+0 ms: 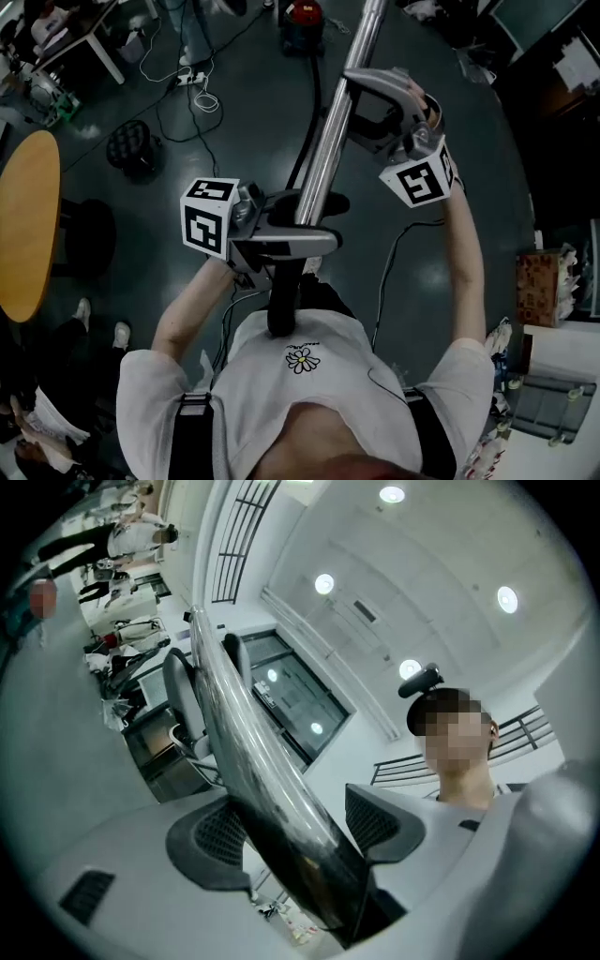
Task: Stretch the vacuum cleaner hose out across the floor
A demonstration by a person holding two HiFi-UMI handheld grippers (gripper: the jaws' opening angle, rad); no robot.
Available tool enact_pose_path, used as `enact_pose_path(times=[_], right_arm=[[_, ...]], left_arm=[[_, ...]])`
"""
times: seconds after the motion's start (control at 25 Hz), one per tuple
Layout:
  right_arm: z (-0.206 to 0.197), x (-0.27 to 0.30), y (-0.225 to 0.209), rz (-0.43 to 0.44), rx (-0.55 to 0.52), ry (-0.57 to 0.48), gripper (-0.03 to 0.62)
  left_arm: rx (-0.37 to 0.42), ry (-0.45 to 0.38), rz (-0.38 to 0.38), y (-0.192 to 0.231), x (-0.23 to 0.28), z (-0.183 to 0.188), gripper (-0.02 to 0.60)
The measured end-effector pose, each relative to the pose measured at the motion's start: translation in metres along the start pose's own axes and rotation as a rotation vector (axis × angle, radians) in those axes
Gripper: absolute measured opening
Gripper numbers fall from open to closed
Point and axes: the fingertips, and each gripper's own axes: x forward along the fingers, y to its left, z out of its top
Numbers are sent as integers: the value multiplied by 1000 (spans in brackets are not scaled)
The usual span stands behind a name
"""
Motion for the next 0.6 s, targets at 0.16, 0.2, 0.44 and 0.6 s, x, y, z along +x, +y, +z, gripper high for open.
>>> enact_pose_path(times=[0.16, 0.2, 0.44, 0.6], right_arm=[[-31, -71, -72, -511, 927, -114, 282], [-25, -79, -74, -539, 1120, -212, 282], [57, -37, -26, 0, 2014, -684, 281], [100, -41, 3, 194, 2034, -659, 281]], left_arm=[[153, 2, 61, -45, -21, -38, 321], [187, 5, 71, -50, -21, -46, 321], [429, 226, 177, -34, -6, -130, 321], [416, 307, 175, -18, 3, -180, 321]])
